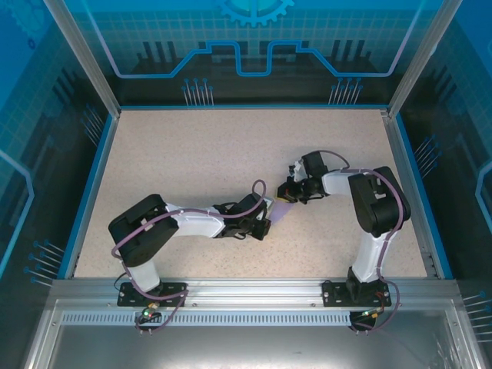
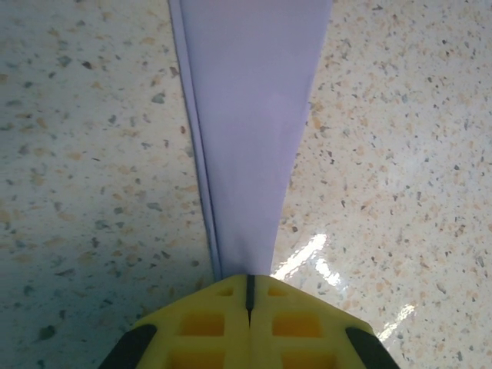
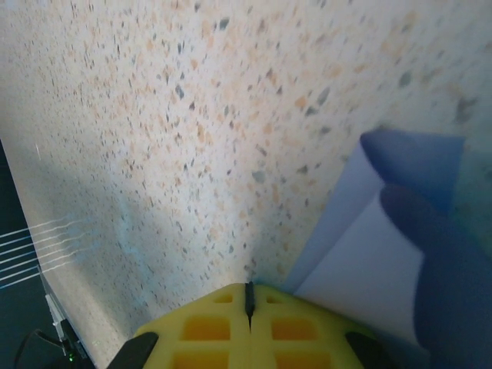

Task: Fold a paper plane with a square sheet of paper (pick it up from the middle)
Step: Fold the wing for the fifth time at the center of the table.

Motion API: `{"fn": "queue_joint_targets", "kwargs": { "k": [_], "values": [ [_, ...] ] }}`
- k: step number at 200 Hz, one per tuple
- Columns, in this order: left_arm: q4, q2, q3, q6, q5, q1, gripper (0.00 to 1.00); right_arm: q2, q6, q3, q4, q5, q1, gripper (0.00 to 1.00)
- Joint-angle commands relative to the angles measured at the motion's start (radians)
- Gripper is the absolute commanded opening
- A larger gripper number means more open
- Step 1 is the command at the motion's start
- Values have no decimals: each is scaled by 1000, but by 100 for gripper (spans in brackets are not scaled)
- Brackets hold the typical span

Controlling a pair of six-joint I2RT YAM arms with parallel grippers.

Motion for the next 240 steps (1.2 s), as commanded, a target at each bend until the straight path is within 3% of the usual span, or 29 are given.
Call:
{"fn": "queue_joint_targets", "kwargs": {
  "k": [1, 80, 143, 194, 221, 240],
  "values": [
    [-226, 23, -70, -5, -2, -2, 0, 45, -34, 44, 26, 128, -81, 2],
    [-247, -14, -76, -5, 3, -3, 0, 75, -49, 102, 5, 125, -137, 2],
    [-228, -18, -63, -6, 11, -1, 0, -93, -74, 48, -38, 117, -131, 4],
    [-202, 9, -42, -7, 28, -1, 0, -334, 92, -204, 68, 67, 20, 4],
    [-200, 7, -37, -5, 32, -1, 0, -334, 195, -279, 169, 114, 154, 3],
    [-193, 1, -43, -4, 37, -1, 0, -279, 227, -300, 240, 121, 192, 3]
  ]
}}
